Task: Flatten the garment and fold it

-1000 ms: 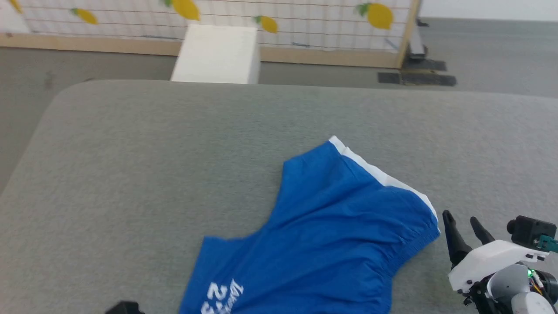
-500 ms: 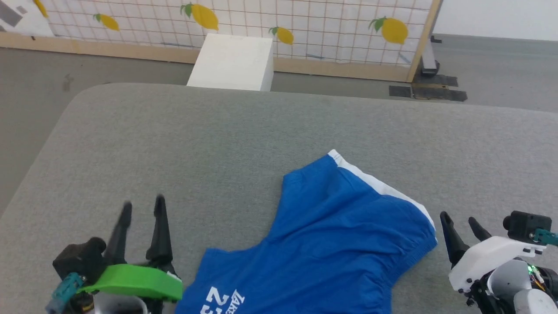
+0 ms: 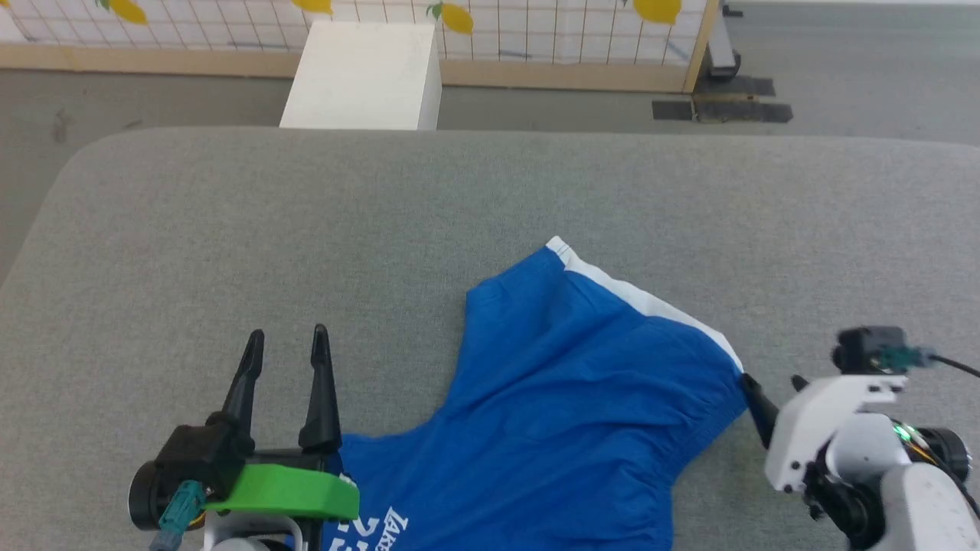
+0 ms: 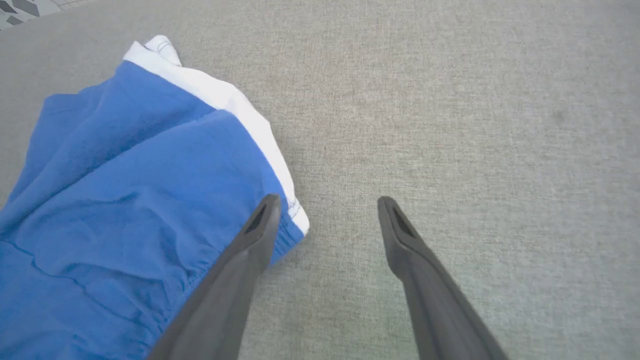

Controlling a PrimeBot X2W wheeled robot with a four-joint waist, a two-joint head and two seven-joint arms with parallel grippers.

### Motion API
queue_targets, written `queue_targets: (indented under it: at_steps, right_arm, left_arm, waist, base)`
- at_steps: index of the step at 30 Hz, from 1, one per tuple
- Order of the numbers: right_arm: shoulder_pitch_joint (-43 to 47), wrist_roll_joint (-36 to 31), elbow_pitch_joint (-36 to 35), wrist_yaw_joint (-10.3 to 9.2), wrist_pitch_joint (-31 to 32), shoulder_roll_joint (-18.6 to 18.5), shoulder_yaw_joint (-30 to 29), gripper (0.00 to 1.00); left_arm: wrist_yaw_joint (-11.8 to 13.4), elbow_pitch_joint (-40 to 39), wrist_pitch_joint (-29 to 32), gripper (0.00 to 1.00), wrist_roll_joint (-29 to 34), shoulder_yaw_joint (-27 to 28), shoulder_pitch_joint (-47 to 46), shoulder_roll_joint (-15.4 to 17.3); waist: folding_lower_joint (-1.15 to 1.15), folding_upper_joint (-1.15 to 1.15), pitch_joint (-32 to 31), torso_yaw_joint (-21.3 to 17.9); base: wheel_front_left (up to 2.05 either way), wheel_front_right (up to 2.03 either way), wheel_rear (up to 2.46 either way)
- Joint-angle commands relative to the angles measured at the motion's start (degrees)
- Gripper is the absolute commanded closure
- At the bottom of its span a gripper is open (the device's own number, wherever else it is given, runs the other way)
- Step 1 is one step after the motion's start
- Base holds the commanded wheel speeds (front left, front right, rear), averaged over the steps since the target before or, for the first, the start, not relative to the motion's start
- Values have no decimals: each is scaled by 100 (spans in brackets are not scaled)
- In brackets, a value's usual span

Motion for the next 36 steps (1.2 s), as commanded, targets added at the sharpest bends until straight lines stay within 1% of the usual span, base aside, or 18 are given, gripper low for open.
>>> queue_targets:
  at_steps: [1, 5, 10, 11, 12, 13, 19, 23, 26, 29, 33, 36]
  right_arm:
    - [-142, -52, 81, -9, 75, 6, 102, 0]
    - [-356, -157, 342, -9, 241, 6, 353, 0]
    - [-429, -300, 653, -9, 405, 6, 406, 0]
    - [-424, -306, 695, -9, 441, 6, 405, 21]
    - [-419, -302, 734, -9, 459, 6, 406, 77]
    - [-419, -300, 751, -9, 449, 6, 421, 100]
    - [-438, -175, 793, -9, 232, 6, 532, 100]
    - [-461, -103, 686, -9, 1, 6, 482, 100]
    - [-466, -51, 536, -9, -93, 6, 497, 100]
    - [-463, -12, 352, -9, -118, 6, 553, 100]
    - [-509, 150, 141, -9, -92, 6, 715, 100]
    - [-570, 315, 64, -9, -99, 6, 843, 100]
  left_arm:
    - [-31, -9, -42, 0, 31, 40, -135, -31]
    - [-59, -37, -43, 0, 81, 126, -177, -93]
    - [-125, 5, -44, 0, 114, 177, -220, -174]
    - [-139, 22, -44, 0, 120, 179, -228, -186]
    - [-156, 42, -44, 0, 127, 178, -241, -203]
    - [-171, 68, -44, 0, 122, 175, -248, -216]
    - [-273, 250, -44, 0, 112, 179, -276, -271]
    - [-412, 484, 43, 0, 46, 104, -482, -243]
    - [-539, 725, 405, 0, 17, -11, -927, -179]
    - [-725, 1022, 852, 0, -12, -234, -1535, -172]
    - [-939, 1614, 1543, 0, -53, -608, -2651, -201]
    - [-1027, 2145, 2061, 0, -99, -857, -3419, -234]
  waist:
    - [0, 0, 172, 54]
    - [0, 0, 335, 91]
    - [0, 0, 428, 130]
    - [0, 0, 432, 134]
    - [0, 0, 437, 135]
    - [0, 0, 438, 135]
    - [0, 0, 362, 33]
    - [0, 0, 287, -106]
    - [0, 0, 270, -274]
    - [0, 0, 321, -428]
    - [0, 0, 516, -717]
    - [0, 0, 731, -945]
  base:
    - [0, 0, 0]
    - [0, 0, 0]
    - [0, 0, 0]
    - [0, 0, 0]
    - [0, 0, 0]
    - [0, 0, 0]
    - [0, 0, 0]
    - [0, 0, 0]
    - [0, 0, 0]
    - [0, 0, 0]
    - [0, 0, 0]
    - [0, 0, 0]
